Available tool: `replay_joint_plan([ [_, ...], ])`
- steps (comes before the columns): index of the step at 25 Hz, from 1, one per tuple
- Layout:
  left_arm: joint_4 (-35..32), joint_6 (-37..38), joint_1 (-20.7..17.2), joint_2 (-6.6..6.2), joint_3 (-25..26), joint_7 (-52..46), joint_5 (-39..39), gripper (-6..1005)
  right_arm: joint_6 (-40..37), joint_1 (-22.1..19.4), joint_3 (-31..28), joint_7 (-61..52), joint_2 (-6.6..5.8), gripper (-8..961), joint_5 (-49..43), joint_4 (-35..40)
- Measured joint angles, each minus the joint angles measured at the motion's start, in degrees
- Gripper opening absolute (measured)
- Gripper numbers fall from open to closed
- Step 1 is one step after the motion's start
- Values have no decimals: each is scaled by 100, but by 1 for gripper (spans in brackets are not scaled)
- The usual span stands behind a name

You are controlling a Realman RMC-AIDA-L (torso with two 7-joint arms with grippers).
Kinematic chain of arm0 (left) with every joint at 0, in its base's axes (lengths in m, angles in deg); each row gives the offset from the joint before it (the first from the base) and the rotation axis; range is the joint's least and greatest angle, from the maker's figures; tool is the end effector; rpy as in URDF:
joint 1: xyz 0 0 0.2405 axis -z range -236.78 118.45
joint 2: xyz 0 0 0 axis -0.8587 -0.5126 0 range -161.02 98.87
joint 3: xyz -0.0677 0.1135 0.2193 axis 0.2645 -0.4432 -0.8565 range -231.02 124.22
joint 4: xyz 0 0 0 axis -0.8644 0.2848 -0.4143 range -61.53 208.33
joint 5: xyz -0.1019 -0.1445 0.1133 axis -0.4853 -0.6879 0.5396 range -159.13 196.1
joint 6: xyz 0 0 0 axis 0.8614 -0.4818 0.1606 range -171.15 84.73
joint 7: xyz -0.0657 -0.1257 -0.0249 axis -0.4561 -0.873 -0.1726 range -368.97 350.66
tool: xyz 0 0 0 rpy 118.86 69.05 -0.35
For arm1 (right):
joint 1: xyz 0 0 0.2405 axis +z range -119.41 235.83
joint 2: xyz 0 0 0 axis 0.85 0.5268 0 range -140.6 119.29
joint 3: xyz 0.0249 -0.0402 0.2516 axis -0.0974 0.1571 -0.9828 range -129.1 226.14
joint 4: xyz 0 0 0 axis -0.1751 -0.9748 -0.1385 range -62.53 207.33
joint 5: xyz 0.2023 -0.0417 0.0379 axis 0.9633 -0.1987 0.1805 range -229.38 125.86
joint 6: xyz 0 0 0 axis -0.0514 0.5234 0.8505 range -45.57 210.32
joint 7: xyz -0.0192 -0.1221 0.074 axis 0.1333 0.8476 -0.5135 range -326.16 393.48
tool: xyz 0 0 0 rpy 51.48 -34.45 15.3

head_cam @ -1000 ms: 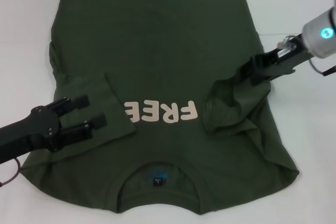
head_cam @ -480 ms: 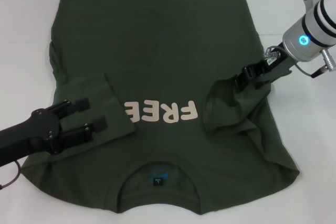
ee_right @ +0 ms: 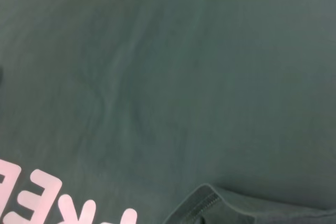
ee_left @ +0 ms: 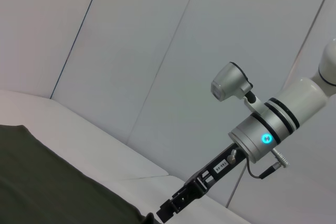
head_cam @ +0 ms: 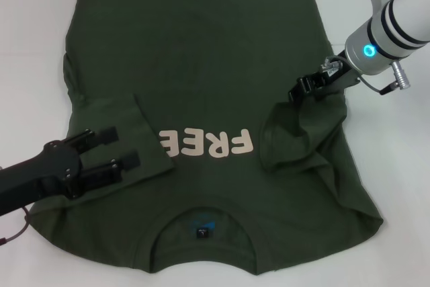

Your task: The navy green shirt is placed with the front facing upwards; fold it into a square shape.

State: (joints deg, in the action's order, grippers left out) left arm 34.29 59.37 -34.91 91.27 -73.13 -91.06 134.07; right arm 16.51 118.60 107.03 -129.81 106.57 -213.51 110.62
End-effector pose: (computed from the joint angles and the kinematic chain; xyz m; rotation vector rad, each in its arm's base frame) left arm -0.2845 0.2834 0.0249 -2.4839 -0.8445 -1.0760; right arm 0.1701 0.4606 -0.0080 -2.1576 1.3275 -0.2751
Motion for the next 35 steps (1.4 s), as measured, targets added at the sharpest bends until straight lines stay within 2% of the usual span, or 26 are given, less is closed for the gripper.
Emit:
replay_joint_plan([
  [20,78,-84,17,0,-4,77,0,905,365,-53,33,-19,35,538,-103,-335],
  [34,88,-99,9,0,-4,104,0,905,706,-54,64,-19,149,516,-102,-493],
  [35,88,-99,4,1,-4,104,0,905,715,-53,64,-19,153,483,-101,-500],
])
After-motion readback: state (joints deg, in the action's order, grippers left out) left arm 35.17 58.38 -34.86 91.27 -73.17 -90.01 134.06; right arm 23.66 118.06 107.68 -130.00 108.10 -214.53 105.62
